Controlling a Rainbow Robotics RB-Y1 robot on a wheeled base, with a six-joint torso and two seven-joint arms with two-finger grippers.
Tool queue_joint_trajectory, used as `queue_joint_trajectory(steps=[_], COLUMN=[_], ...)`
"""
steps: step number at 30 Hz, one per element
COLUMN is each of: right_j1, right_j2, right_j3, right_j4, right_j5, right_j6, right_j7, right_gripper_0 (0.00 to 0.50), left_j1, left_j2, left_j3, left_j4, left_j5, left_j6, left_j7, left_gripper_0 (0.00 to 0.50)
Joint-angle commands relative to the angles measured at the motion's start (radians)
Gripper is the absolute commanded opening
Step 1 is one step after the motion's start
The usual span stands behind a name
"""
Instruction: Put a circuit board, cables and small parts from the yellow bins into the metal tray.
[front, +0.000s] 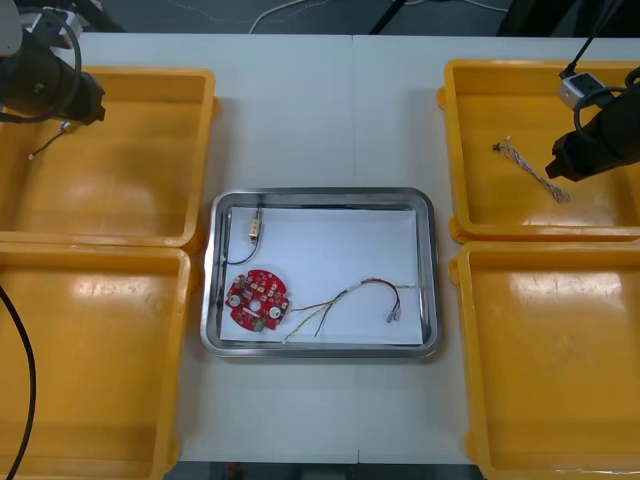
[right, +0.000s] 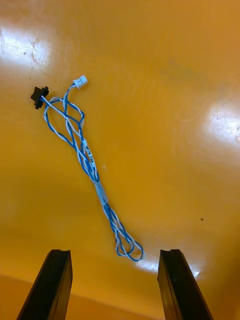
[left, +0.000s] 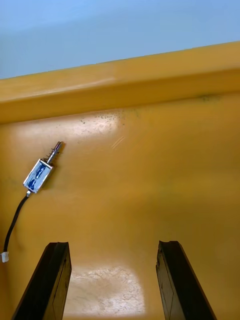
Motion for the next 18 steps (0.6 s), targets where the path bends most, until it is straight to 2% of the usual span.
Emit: queue_joint_trajectory(steps=[1,8,18], right_j1=[-0.099,-0.106,-0.106], right_j2=[-0.003,0.041,0.080], right_j3=[-0.025,-0.022,0.034], right_j4=[0.087,0.150,0.217], right_j5=[0.008,0.013,0.022], right_j6=[-0.025,-0.082,-0.168], right_j7=[0.090,0.097,0.099], right_gripper_0=[0.500,0.500,0.500], left_j1=[-0.045,-0.045,-0.045], left_j2=[0.041,0.056,0.071], left_j3=[0.032,0.055,0.061], left_j4=[0.016,0.091,0.154], left_j5=[-0.018,-0.012,-0.006], left_j6=[-0.045,-0.126,-0.207], left_j7=[-0.172,-0.275,-0.325], left_gripper_0=[0.500,0.500,0.500])
